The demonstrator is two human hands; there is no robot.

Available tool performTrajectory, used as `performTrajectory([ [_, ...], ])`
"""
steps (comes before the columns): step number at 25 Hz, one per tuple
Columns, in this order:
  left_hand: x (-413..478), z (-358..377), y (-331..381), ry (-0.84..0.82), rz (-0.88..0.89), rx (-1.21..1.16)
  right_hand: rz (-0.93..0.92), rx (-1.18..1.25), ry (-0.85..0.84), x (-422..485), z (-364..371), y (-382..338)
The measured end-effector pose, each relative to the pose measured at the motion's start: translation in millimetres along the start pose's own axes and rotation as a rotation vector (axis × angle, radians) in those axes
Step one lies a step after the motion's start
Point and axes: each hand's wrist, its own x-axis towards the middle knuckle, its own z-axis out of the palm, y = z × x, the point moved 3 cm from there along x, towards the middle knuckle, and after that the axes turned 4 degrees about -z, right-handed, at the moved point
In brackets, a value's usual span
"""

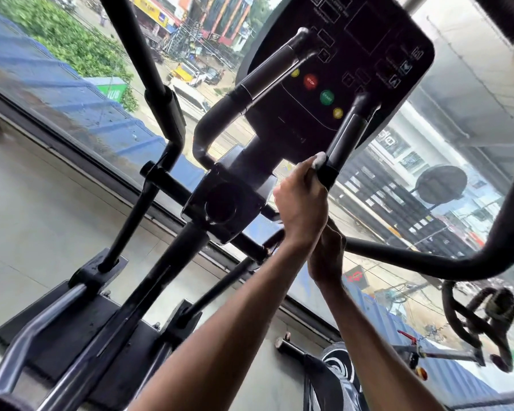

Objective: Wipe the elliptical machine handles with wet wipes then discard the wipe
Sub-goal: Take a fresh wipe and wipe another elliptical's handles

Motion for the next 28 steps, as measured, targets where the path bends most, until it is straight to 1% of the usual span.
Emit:
performTrajectory([
  [2, 10, 6, 6, -0.028, 0.018, 0.084, -0.056, -0.015, 0.007, 3, 0, -3],
  [3, 11, 9, 10, -0.03, 0.087, 0.19, -0.062, -0.016, 0.002, 6, 0, -5],
  [5, 2, 3, 4, -0.012, 0.225, 0.284, -0.056, 0.014, 0.001, 5, 0, -4],
  [7, -10, -6, -8, -0.011, 0.268, 0.308, -0.035, 0.036, -0.006, 6, 0, -5],
  [9, 0, -4, -5, -0.068, 0.216, 0.31, -0.025, 0.012, -0.026, 12, -2, -7],
  [12, 33, 14, 15, -0.202, 0.147, 0.323, 0.07, -0.033, -0.064, 16, -2, -5],
  [15, 47, 24, 29, -0.248, 0.172, 0.333, 0.149, -0.086, -0.099, 18, -3, -2],
  [17, 56, 35, 44, -0.26, 0.202, 0.347, 0.137, -0.069, -0.108, 20, -3, -3],
  [20, 74, 58, 64, -0.255, 0.178, 0.38, 0.113, -0.026, -0.118, 21, -8, -6],
  [22, 69, 54, 55, -0.225, 0.214, 0.399, 0.12, -0.003, -0.131, 21, -9, -5],
  [25, 48, 39, 32, -0.211, 0.317, 0.386, 0.104, 0.006, -0.1, 20, -10, -6],
  [28, 69, 56, 49, -0.195, 0.294, 0.394, 0.113, 0.037, -0.086, 21, -8, -6],
])
